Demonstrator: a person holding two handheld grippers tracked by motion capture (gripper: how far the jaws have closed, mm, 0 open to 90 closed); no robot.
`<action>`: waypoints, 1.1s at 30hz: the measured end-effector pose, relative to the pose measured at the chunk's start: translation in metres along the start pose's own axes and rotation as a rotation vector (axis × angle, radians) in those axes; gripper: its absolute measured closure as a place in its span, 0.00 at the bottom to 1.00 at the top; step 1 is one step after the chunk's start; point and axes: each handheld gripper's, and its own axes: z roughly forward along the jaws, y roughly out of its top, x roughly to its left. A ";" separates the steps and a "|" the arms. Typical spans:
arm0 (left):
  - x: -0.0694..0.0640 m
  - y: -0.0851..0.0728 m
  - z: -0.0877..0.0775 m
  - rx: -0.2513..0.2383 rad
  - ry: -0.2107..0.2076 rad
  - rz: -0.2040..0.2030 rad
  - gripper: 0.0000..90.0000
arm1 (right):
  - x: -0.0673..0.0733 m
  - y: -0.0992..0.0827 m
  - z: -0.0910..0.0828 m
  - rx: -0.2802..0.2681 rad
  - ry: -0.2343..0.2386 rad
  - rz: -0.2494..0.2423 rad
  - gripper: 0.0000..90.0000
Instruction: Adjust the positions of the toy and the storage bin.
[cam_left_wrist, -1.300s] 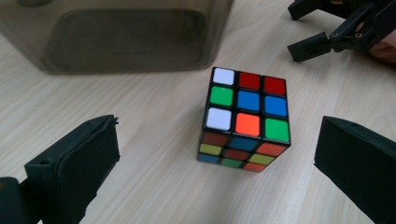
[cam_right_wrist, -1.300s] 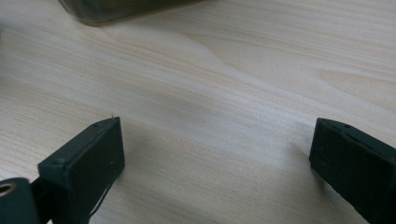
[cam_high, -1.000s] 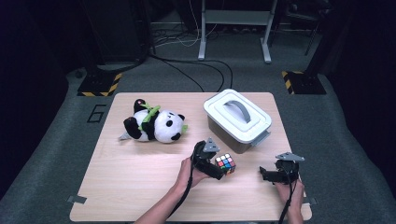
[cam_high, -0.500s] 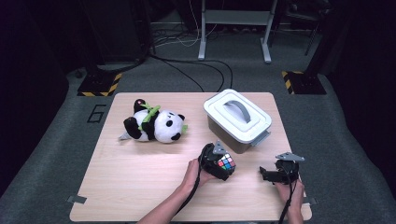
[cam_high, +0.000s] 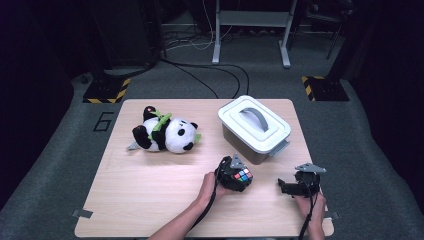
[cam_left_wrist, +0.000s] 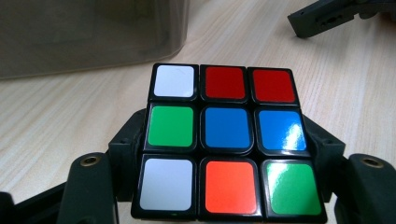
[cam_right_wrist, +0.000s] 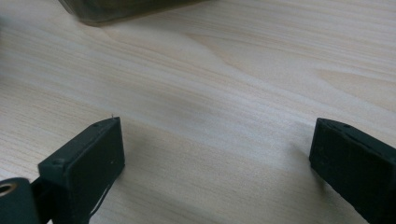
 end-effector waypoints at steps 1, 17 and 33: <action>0.000 0.000 0.000 -0.004 0.004 -0.001 0.37 | 0.000 0.000 0.000 0.000 0.000 0.000 0.03; 0.001 -0.009 -0.022 -0.020 0.015 -0.007 0.38 | 0.000 0.000 0.000 0.000 0.000 0.000 0.03; 0.015 -0.026 -0.056 -0.042 0.068 -0.043 0.38 | 0.000 0.000 0.000 0.000 -0.001 0.001 0.03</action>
